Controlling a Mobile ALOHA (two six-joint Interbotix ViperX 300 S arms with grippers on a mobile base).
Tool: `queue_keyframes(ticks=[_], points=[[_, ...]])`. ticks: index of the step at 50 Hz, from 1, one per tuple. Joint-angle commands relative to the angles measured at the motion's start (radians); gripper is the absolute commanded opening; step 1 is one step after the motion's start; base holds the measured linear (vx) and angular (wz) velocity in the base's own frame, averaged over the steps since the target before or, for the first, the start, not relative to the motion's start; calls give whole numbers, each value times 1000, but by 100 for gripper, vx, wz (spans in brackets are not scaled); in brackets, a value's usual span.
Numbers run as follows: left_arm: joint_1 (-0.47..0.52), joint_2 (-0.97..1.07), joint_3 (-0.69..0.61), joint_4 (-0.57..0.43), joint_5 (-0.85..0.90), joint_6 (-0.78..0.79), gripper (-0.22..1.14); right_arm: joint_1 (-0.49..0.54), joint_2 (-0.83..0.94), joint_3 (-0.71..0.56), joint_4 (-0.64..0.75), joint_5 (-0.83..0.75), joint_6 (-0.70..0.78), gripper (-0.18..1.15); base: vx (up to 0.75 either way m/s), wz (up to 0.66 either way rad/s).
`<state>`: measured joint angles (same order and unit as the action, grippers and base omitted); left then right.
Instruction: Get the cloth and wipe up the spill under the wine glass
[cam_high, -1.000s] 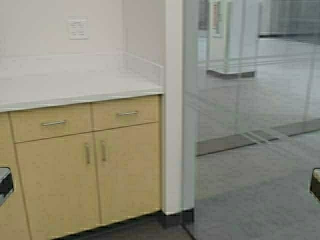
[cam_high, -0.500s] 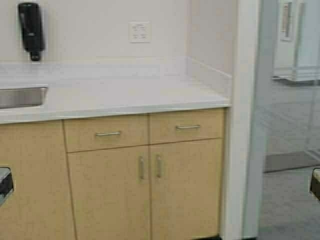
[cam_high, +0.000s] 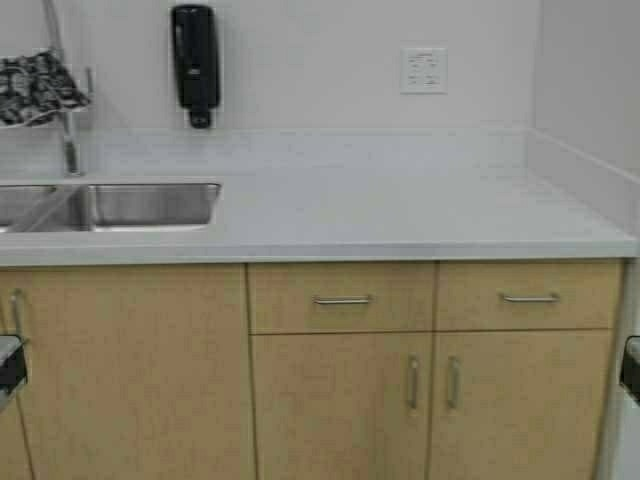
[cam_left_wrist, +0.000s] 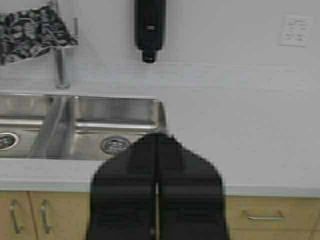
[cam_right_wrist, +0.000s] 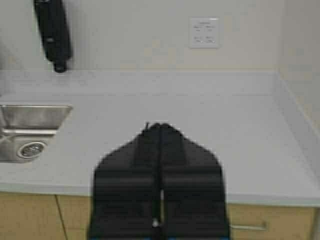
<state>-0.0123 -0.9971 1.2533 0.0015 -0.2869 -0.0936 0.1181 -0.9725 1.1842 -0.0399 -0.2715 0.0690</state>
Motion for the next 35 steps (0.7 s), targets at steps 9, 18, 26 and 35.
queue_keyframes(ticks=[9,18,26,35], points=[[0,20,-15,3,-3,0,2,-2,5,-18,-2,-9,3,5,34,40],[0,20,-14,2,-3,8,2,5,5,-18,-3,-11,6,5,34,45],[0,46,-20,2,-14,9,2,38,3,-14,-2,-9,2,5,34,44],[0,74,-21,2,-20,2,2,60,8,-18,-3,3,-2,5,33,39]])
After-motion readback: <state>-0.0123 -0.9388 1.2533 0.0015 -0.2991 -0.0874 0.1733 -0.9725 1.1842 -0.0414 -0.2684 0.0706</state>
